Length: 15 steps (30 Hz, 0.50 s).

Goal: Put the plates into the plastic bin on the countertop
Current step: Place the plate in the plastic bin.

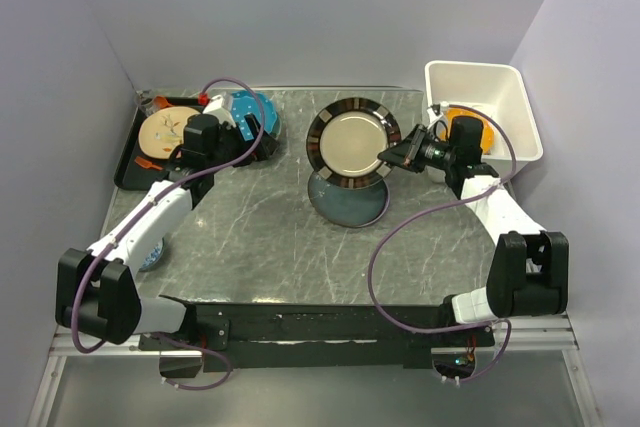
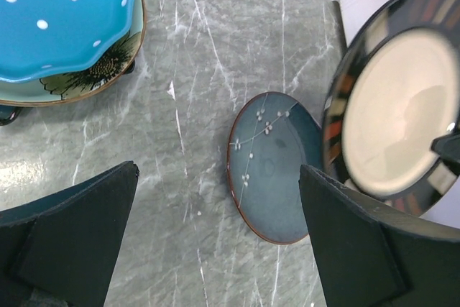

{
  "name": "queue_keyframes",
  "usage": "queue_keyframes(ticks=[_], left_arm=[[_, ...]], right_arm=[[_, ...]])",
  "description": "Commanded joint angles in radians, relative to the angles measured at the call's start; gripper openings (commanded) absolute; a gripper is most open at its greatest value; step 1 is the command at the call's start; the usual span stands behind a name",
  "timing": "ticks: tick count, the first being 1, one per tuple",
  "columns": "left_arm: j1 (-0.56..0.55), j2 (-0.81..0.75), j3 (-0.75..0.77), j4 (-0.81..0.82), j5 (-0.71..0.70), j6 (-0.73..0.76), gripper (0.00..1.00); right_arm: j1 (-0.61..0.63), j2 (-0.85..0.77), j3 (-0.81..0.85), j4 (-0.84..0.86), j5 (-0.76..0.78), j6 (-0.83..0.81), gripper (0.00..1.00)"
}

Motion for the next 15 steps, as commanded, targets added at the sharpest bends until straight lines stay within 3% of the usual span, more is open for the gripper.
queue_keyframes(ticks=[1, 15], left_arm=[[0.001, 0.011, -0.001, 0.027, 0.018, 0.003, 0.99], [0.001, 0.02, -0.004, 0.016, 0.018, 0.015, 0.99]], right_arm=[[-0.038, -0.055, 0.101, 0.203, -0.083, 0.102, 0.0], [-0.132, -0.006, 0.196, 0.31, -0.045, 0.231, 0.0]])
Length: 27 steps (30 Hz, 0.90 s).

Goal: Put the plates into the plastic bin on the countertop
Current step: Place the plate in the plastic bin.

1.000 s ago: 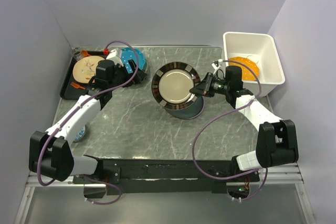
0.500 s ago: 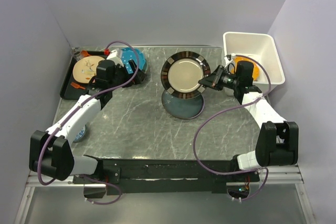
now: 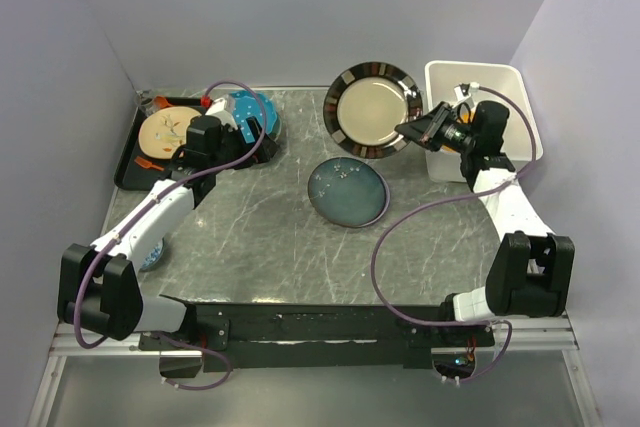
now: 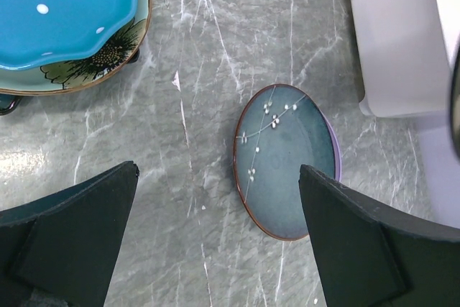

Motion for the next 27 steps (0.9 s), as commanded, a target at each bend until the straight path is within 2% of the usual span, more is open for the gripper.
queue_keyframes(ticks=[1, 7, 17, 27], left_arm=[[0.001, 0.002, 0.004, 0.025, 0.015, 0.014, 0.99], [0.001, 0.011, -0.004, 0.036, 0.029, 0.013, 0.99], [0.001, 0.026, -0.001, 0.037, 0.035, 0.014, 0.99], [0.001, 0.039, -0.003, 0.047, 0.053, 0.014, 0.99]], right_arm=[[-0.039, 0.004, 0.116, 0.206, -0.037, 0.098, 0.0], [-0.062, 0.051, 0.172, 0.188, -0.032, 0.107, 0.0], [-0.152, 0.083, 0.132, 0.325, 0.062, 0.253, 0.0], [-0.23, 0.086, 0.126, 0.374, 0.115, 0.281, 0.0]])
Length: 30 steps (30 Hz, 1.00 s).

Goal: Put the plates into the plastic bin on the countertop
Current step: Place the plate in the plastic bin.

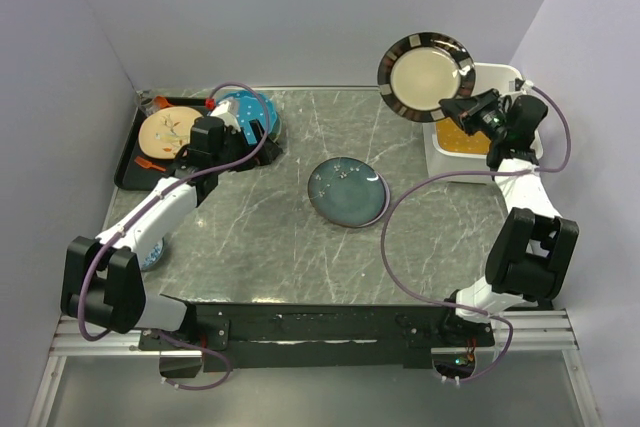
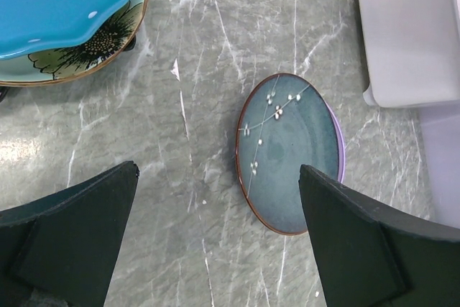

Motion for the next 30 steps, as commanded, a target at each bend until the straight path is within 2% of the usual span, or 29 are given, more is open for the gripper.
queue_keyframes(ticks=[1, 9, 30], left_arm=[[0.001, 0.005, -0.001, 0.044, 0.03, 0.014, 0.99], [0.001, 0.01, -0.001, 0.055, 0.044, 0.013, 0.99], [0.001, 0.082, 0.013, 0.057, 0.108, 0.004, 0.99]], right_arm=[[-0.033, -0.035, 0.046, 0.217, 0.005, 0.057, 0.0], [-0.066, -0.009, 0.095, 0.064, 0.089, 0.044, 0.0], [-0.185, 0.035, 0.086, -0.019, 0.178, 0.109, 0.0]])
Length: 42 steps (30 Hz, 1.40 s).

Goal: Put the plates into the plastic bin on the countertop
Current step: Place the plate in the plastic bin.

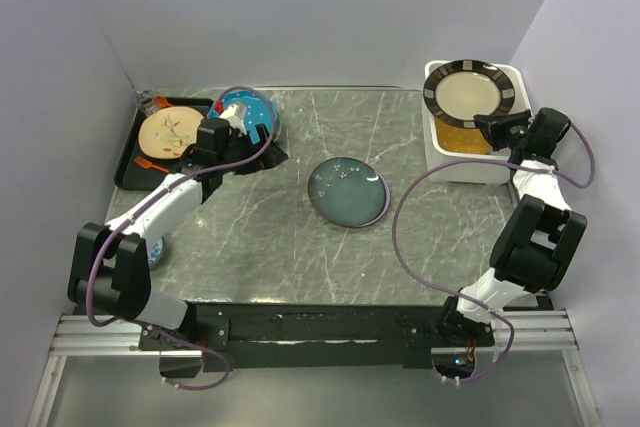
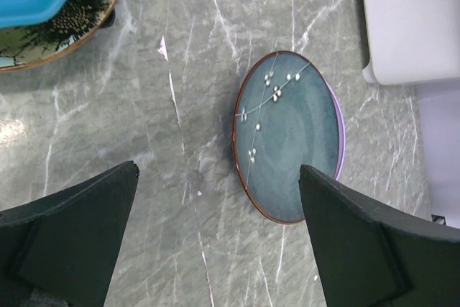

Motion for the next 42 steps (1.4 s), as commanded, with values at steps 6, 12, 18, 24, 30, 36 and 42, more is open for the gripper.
queue_keyframes(ticks=[6, 12, 18, 24, 30, 36, 42], left_arm=[[0.0, 0.013, 0.013, 0.035, 0.04, 0.007, 0.99], [0.001, 0.018, 0.008, 0.035, 0.051, 0.007, 0.99], [0.001, 0.022, 0.005, 0.035, 0.05, 0.009, 0.99], [0.001, 0.027, 0.005, 0.035, 0.051, 0.009, 0.99], [0.001, 0.033, 0.002, 0.061, 0.054, 0.007, 0.99], [0.001, 0.032, 0.001, 0.06, 0.054, 0.009, 0.99], [0.001, 0.036, -0.002, 0.061, 0.056, 0.007, 0.99]], right_arm=[[-0.037, -0.046, 0.057, 0.146, 0.008, 0.059, 0.0], [-0.048, -0.029, 0.06, 0.124, 0.014, 0.055, 0.0], [-0.051, -0.021, 0.049, 0.089, 0.052, 0.036, 0.0], [-0.052, 0.003, 0.059, 0.042, 0.08, 0.004, 0.0], [-0.051, 0.046, 0.074, 0.009, 0.083, -0.022, 0.0], [-0.051, 0.089, 0.095, 0.006, 0.072, -0.036, 0.0], [-0.049, 0.129, 0.135, -0.027, 0.06, -0.056, 0.0]])
